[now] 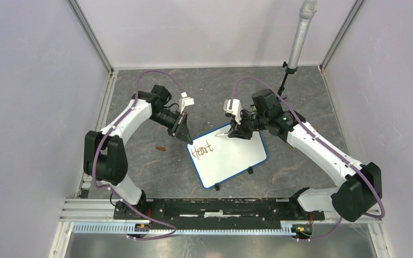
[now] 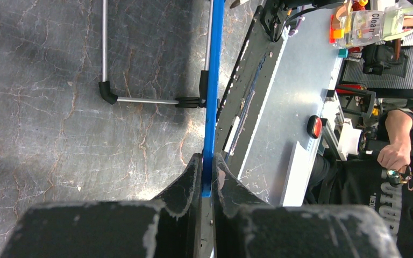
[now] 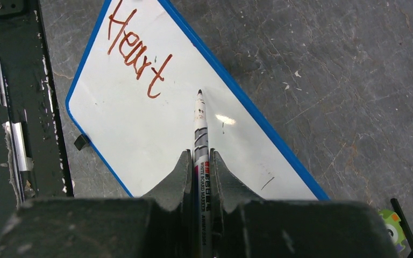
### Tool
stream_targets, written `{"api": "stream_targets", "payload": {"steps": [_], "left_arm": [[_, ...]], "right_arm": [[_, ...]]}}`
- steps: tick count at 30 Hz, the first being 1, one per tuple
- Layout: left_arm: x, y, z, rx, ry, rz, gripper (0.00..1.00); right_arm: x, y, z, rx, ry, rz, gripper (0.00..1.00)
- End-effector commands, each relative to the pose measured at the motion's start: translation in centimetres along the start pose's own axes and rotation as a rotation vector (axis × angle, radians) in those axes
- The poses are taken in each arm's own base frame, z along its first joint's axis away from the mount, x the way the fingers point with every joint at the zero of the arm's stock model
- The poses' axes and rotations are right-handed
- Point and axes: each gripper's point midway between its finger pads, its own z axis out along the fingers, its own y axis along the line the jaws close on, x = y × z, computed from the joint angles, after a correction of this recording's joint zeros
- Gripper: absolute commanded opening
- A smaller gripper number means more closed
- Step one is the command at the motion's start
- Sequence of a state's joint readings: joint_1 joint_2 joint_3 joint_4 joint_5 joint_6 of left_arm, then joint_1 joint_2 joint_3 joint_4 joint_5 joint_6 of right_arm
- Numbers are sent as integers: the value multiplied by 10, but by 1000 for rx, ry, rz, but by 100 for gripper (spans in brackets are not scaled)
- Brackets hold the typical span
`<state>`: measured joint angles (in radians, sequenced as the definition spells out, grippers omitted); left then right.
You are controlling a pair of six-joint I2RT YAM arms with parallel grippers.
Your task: Write a sentence on the whiteboard
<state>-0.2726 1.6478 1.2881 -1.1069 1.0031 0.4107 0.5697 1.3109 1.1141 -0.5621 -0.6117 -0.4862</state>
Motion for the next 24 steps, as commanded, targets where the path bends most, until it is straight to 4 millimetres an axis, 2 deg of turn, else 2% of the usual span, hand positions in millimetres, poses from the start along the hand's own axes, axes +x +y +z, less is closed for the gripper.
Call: {"api": "stream_targets", "payload": {"steps": [1,11,19,24], "left_arm": [[0,2,-2,-23,16,37,2],[0,2,-2,-22,18,37,3],[0,2,-2,-22,17,39,2],[0,2,-2,-20,18,38,2]], "right_arm": [[-3,-8,5,29,-9,-2,0],[15,-4,9,18,29,15,0],[34,13,10,-12,59,25,0],[38,23,11,-30,64,21,0]]}}
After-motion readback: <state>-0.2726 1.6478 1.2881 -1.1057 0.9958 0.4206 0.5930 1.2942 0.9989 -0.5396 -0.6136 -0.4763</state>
